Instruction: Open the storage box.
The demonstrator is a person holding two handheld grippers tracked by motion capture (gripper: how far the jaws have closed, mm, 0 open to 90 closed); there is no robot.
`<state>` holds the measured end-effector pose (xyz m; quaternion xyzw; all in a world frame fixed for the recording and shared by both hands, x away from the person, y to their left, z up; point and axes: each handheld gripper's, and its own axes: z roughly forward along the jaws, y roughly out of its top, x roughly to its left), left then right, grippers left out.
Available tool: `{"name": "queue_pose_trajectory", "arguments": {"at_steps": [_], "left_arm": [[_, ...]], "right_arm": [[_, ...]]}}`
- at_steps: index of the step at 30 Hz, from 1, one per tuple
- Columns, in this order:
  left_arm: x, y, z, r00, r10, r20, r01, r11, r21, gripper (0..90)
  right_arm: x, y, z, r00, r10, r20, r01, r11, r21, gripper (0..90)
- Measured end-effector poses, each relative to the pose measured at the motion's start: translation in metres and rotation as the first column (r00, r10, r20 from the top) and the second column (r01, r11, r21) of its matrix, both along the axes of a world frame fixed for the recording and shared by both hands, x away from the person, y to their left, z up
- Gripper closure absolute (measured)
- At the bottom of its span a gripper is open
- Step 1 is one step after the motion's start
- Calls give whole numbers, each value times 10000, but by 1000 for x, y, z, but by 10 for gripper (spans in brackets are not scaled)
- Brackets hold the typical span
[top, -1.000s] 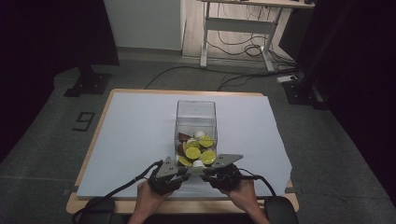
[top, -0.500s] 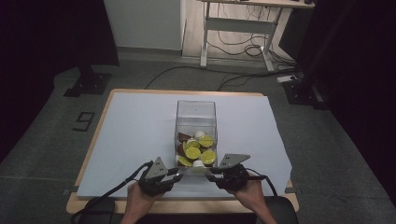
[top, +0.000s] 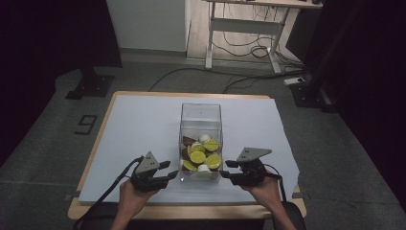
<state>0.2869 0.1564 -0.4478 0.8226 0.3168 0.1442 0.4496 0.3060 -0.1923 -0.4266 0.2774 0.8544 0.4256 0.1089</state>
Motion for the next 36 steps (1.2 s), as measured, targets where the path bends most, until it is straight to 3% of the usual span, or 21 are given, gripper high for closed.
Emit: {"name": "queue_pose_trajectory", "arguments": {"at_steps": [8, 19, 23, 25, 28, 31, 36], "left_arm": [[19, 14, 1, 9986, 522, 55, -522, 9986, 124, 295], [36, 29, -15, 9952, 952, -211, -948, 9954, 164, 181], [41, 33, -22, 9930, 1138, -321, -1132, 9934, 197, 154], [44, 35, -25, 9920, 1209, -364, -1202, 9925, 209, 147], [48, 37, -32, 9900, 1335, -458, -1327, 9910, 201, 142], [52, 39, -38, 9873, 1491, -554, -1483, 9888, 183, 138], [57, 43, -47, 9827, 1704, -726, -1688, 9852, 284, 111]], "right_arm": [[24, -12, -1, 9982, -463, 381, 482, 9975, -524, 352], [50, -50, 2, 9928, -1185, 151, 1193, 9895, -814, 293], [55, -61, -2, 9892, -1458, 129, 1461, 9780, -1488, 286], [54, -67, -5, 9844, -1687, 501, 1753, 9652, -1942, 277], [54, -77, -12, 9782, -2037, 397, 2076, 9607, -1842, 272], [54, -85, -20, 9740, -2263, 110, 2259, 9662, -1239, 263], [56, -84, -34, 9660, -2580, -133, 2563, 9635, -776, 204]]}}
